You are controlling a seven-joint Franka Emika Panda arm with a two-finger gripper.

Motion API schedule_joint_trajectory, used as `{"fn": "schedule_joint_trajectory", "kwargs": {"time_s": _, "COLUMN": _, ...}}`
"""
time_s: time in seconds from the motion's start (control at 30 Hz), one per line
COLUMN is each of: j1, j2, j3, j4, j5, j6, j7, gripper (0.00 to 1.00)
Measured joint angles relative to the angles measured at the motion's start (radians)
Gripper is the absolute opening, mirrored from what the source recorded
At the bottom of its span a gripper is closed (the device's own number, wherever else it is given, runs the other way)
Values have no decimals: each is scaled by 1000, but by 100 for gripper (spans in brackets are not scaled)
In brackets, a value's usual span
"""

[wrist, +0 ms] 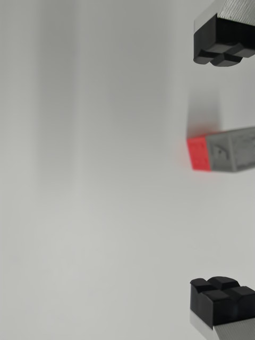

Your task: Destack cube

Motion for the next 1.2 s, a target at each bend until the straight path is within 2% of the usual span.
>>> {"fn": "schedule_joint_trajectory", "kwargs": {"time_s": 0.37, "j1": -2, "j2": -37, "j3": -1, "j4": -94, "j5": -2, "j6": 56, "j7": -29, "gripper": 100}}
{"fn": "schedule_joint_trajectory", "kwargs": {"time_s": 1.2, "j1": -6, "j2": -123, "j3": -7, "j4": -358, "j5": -12, "j6": 228, "j7": -118, "gripper": 100}}
